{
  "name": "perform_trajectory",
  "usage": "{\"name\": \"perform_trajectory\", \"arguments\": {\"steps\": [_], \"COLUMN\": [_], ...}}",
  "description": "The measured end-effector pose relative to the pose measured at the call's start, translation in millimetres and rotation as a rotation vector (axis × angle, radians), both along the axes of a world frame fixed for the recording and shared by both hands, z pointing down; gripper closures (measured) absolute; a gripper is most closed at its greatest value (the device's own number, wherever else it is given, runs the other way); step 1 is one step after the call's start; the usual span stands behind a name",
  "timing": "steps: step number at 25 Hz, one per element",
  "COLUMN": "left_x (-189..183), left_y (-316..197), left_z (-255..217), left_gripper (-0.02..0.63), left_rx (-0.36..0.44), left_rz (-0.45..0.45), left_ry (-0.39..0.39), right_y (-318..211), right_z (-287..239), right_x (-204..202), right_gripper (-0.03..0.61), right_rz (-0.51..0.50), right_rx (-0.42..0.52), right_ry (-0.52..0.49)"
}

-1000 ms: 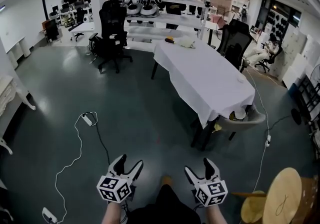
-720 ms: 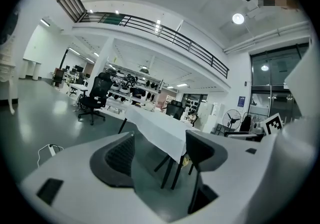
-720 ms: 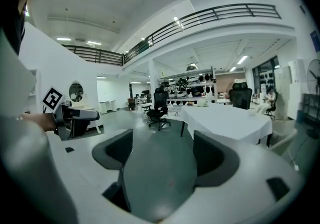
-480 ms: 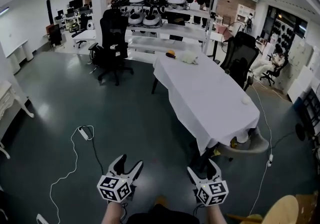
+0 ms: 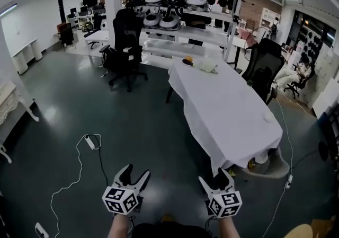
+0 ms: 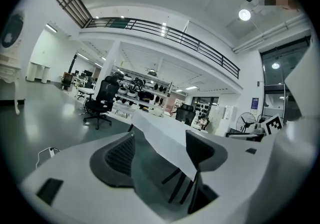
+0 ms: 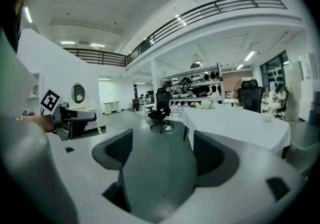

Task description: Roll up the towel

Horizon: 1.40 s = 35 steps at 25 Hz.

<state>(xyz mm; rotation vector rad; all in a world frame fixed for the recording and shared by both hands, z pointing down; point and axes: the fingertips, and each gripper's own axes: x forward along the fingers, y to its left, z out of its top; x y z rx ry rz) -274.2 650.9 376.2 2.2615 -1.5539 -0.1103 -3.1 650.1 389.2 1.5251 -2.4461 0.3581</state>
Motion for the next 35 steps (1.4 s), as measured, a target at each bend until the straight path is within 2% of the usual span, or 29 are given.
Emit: {"name": "perform_trajectory", "arguments": {"steps": [5, 11, 17, 24, 35], "left_x": [-1, 6, 9, 13, -6], "left_y": [7, 13, -8, -77, -223], "left_z": [8, 29, 33, 30, 8], "left_gripper": [0.281, 0.281, 0.281, 0.281, 0.281], "left_rx": [-0.023, -0.068, -0.071, -0.058, -0.033], "left_rz": [-0.020, -0.001, 0.020, 0.045, 0.079], "left_ry": [0.011, 0.011, 0.011, 0.020, 0.011], "right_y": [2, 15, 1, -59, -200], "right_z": [7, 27, 31, 25, 5], "right_x": [-5, -3, 5, 10, -3], "right_gripper": [0.201, 0.201, 0.201, 0.201, 0.201], "right_rz": [-0.014, -0.002, 0.028, 0.056, 0.102], "right_rx": [-0.030, -0.071, -0.079, -0.068, -0.039], "right_ry": [-0.001, -0.008, -0.012, -0.014, -0.001]}}
